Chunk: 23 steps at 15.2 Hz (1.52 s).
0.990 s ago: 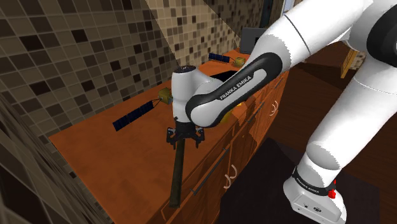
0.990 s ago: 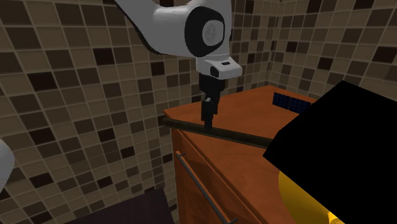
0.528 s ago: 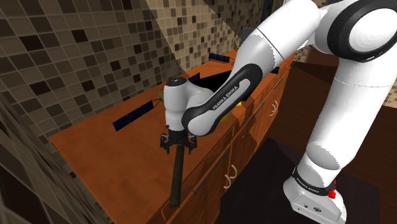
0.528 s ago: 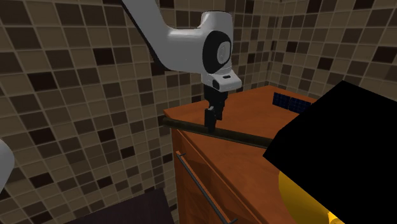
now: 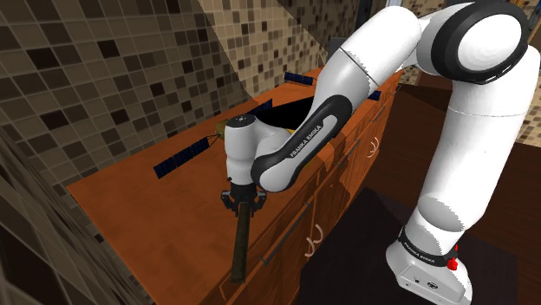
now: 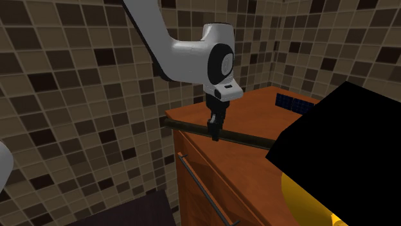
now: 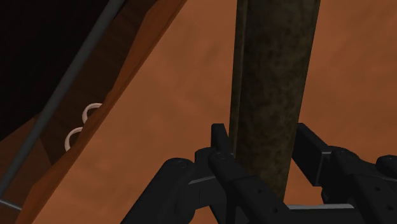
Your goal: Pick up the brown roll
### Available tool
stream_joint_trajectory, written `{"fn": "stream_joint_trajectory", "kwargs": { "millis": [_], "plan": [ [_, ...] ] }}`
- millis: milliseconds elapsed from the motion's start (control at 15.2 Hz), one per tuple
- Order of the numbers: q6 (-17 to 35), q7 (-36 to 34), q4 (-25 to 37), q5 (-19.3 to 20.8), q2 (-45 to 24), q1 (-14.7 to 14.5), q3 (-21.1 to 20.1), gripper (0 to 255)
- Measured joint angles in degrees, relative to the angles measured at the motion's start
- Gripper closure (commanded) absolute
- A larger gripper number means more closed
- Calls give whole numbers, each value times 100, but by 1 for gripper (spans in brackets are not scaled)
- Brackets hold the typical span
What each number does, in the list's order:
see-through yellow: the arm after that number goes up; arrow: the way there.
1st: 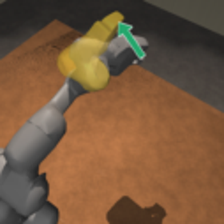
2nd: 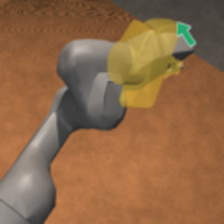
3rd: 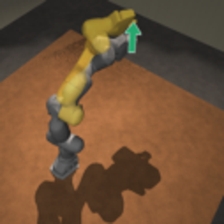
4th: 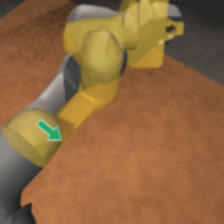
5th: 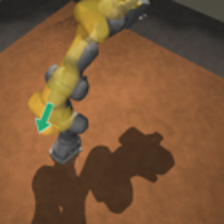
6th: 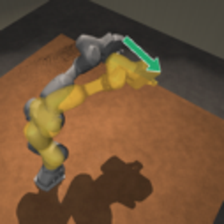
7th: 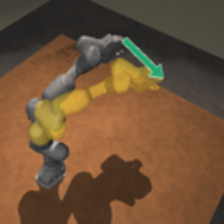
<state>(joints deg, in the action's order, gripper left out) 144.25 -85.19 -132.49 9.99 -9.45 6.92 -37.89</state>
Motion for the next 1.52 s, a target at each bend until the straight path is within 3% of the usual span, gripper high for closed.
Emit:
{"fn": "stream_joint_trajectory", "kwargs": {
  "millis": [528, 1518],
  "plan": [
    [-26, 25, 3, -33, 29, 11, -11, 255],
    [-1029, 686, 322, -984, 941, 153, -186, 255]
  ]
}}
